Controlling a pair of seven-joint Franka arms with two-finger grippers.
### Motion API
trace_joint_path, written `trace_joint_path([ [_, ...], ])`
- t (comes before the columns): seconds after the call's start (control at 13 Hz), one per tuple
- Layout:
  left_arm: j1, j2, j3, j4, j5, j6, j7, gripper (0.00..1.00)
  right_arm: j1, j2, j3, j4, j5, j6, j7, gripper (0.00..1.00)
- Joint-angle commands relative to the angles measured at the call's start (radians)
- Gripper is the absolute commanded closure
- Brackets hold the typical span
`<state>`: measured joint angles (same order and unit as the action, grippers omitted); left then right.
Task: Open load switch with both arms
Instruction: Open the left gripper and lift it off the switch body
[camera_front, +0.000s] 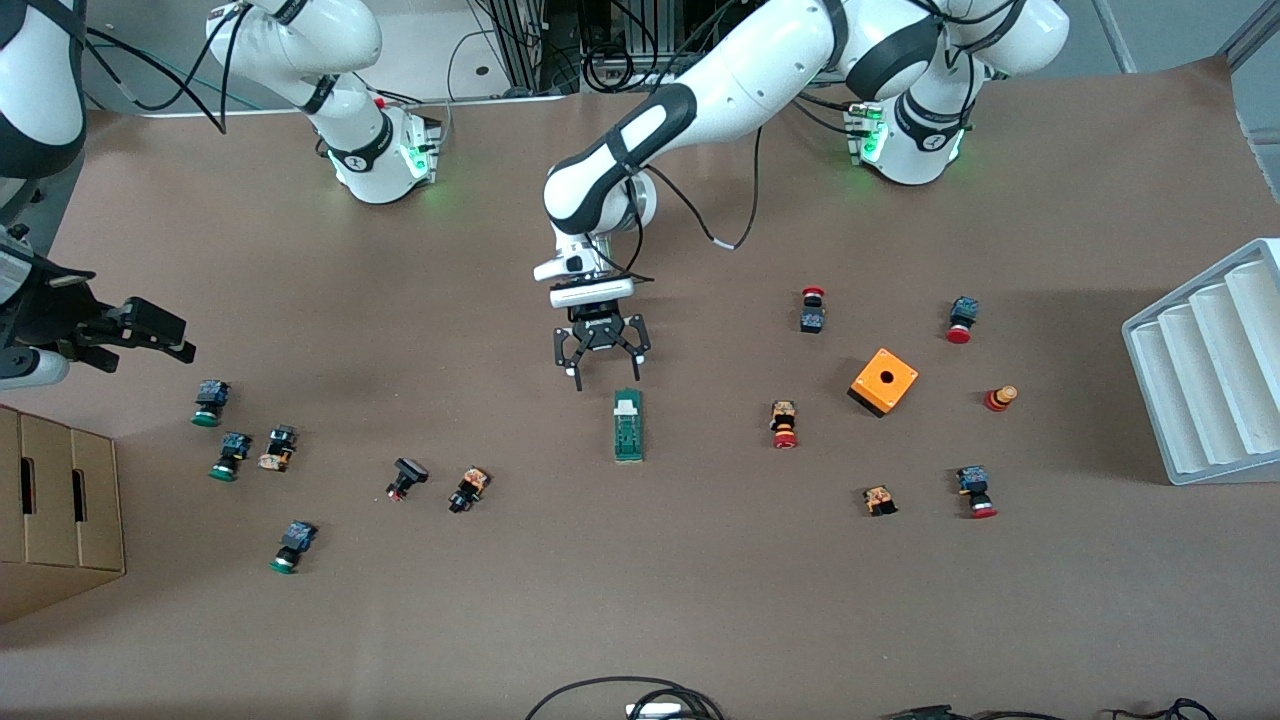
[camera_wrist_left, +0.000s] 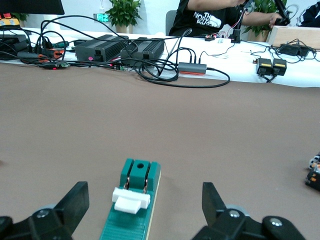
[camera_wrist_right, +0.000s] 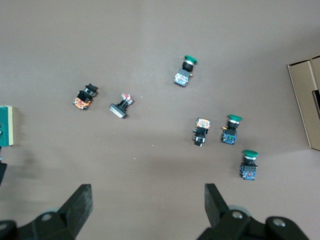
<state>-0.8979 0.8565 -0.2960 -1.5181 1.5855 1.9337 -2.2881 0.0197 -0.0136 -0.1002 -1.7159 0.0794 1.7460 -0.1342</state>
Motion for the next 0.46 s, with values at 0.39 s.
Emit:
trace_joint_path([
  [0.39, 0.068, -0.218, -0.005, -0.007, -0.281, 0.089, 0.415, 0.0, -0.02, 0.001, -0.003, 0.012, -0.032, 0.007, -0.015, 0.0],
])
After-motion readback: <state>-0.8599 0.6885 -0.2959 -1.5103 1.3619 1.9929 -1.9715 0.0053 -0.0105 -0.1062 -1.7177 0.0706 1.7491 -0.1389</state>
